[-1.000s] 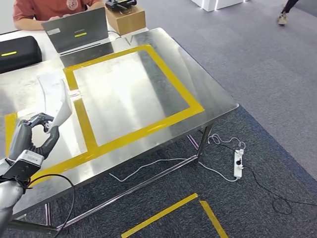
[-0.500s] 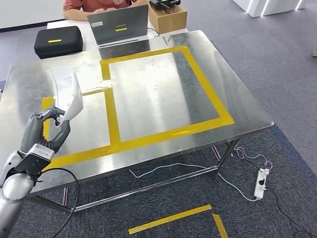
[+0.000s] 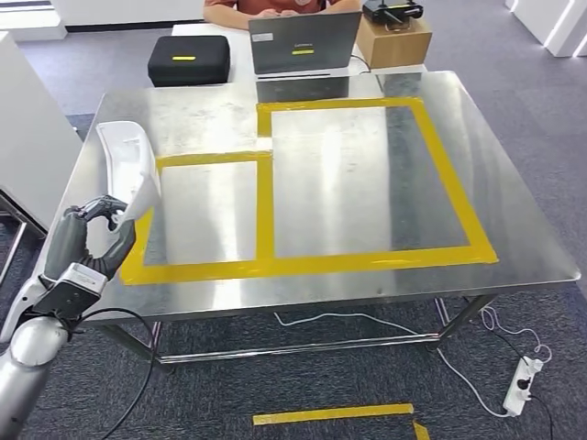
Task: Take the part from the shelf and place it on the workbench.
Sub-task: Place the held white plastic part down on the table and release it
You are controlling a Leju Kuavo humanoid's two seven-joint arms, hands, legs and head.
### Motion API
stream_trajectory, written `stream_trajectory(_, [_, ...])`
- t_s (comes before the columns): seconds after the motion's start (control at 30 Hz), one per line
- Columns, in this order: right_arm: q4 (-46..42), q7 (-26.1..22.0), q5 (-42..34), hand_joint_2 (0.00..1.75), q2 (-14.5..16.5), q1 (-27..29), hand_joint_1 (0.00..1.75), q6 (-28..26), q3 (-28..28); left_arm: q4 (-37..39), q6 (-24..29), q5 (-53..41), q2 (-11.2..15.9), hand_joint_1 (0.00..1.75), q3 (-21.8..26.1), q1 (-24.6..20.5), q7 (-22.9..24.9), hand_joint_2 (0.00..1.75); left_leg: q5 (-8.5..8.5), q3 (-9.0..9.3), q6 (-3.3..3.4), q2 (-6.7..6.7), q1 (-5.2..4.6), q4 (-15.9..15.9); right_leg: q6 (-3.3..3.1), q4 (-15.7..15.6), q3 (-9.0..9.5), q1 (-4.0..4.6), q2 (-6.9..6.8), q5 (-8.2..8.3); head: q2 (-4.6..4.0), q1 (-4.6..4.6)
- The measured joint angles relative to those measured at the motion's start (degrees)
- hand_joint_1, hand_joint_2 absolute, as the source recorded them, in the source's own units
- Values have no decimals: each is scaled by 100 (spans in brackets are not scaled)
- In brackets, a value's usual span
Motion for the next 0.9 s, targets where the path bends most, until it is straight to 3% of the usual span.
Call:
stream_trajectory(0.07, [0,4,1,0,0,-11,0,-1,1,1,8,7,10,175,2,-6,2,175,15,23,74,-128,22,-39,56,159,-61,-27,222,-131,0,14])
stream_trajectory(0.13, [0,-1,3,0,0,-4,0,-2,2,1,18,21,10,175,-4,-12,4,175,19,38,135,-245,34,-58,70,786,-376,-40,578,-442,0,40])
stream_trajectory(0.2, [0,-18,7,0,-1,22,0,-3,2,1,23,33,2,175,-19,6,7,175,10,39,165,-389,23,-56,63,1547,-812,-33,690,-693,0,51])
stream_trajectory(0.23, [0,-27,9,0,-3,37,0,-7,2,1,25,36,0,175,-25,19,9,175,6,43,169,-475,18,-55,56,1708,-946,-30,702,-674,0,51])
stream_trajectory(0.27, [0,-35,13,0,-6,48,0,-11,1,1,26,39,-1,175,-28,28,14,175,2,51,169,-556,16,-53,45,1634,-970,-30,712,-533,0,51])
stream_trajectory(0.33, [0,-58,23,0,-11,51,0,-33,0,-1,30,45,-2,175,-31,39,27,175,-17,77,158,-699,20,-49,11,919,-719,-34,797,-54,0,54])
stream_trajectory(0.37, [0,-72,28,0,-13,47,0,-44,1,-1,34,48,-3,175,-31,42,37,175,-33,80,140,-757,14,-36,-8,525,-557,-46,902,118,0,55])
stream_trajectory(0.43, [0,-97,37,0,-13,32,0,-62,3,-2,45,50,-1,175,-31,61,51,175,-48,61,83,-859,18,-23,-34,110,-350,-55,1052,234,0,55])
stream_trajectory(0.5, [0,-105,45,0,-13,23,0,-76,3,-2,56,50,6,175,-28,94,55,175,-41,39,11,-939,41,-33,-69,69,-295,-45,1030,223,0,53])
stream_trajectory(0.53, [0,-105,48,0,-13,25,0,-85,1,-2,60,51,13,175,-26,110,55,175,-62,30,-21,-887,45,-6,-98,46,-275,-46,989,232,0,50])
stream_trajectory(0.6, [0,-107,54,0,-13,36,0,-98,-2,-2,64,51,27,175,-20,116,55,175,-252,-98,-78,-620,38,305,-162,-7,-220,-54,889,241,0,39])
stream_trajectory(0.67, [0,-107,46,0,-13,47,0,-99,-4,-2,62,50,27,175,-21,117,56,175,-603,-428,-124,-357,47,1029,-205,-21,-179,-44,789,217,0,34])
stream_trajectory(0.73, [0,-107,23,0,-13,53,0,-98,-11,-2,51,49,23,175,-29,141,57,175,-764,-705,-161,-303,79,1581,-216,-19,-156,-39,697,187,0,34])
stream_trajectory(0.77, [0,-108,13,0,-13,53,0,-98,-15,-2,44,46,22,175,-33,152,58,175,-680,-701,-173,-300,95,1556,-209,-18,-142,-39,661,174,0,34])
stream_trajectory(0.8, [0,-110,5,0,-13,52,0,-98,-18,-2,35,42,22,175,-35,158,58,175,-502,-583,-181,-296,108,1309,-197,-16,-121,-39,632,157,0,34])
stream_trajectory(0.83, [0,-115,3,0,-13,51,0,-98,-19,-2,23,36,24,175,-36,160,58,175,-281,-383,-183,-276,120,904,-178,-15,-97,-40,610,138,0,34])
stream_trajectory(0.9, [0,-127,3,0,-13,47,0,-90,-20,-2,2,-7,26,175,-43,155,51,175,-42,-35,-163,-212,106,216,-124,-4,-73,-19,583,97,1,37])
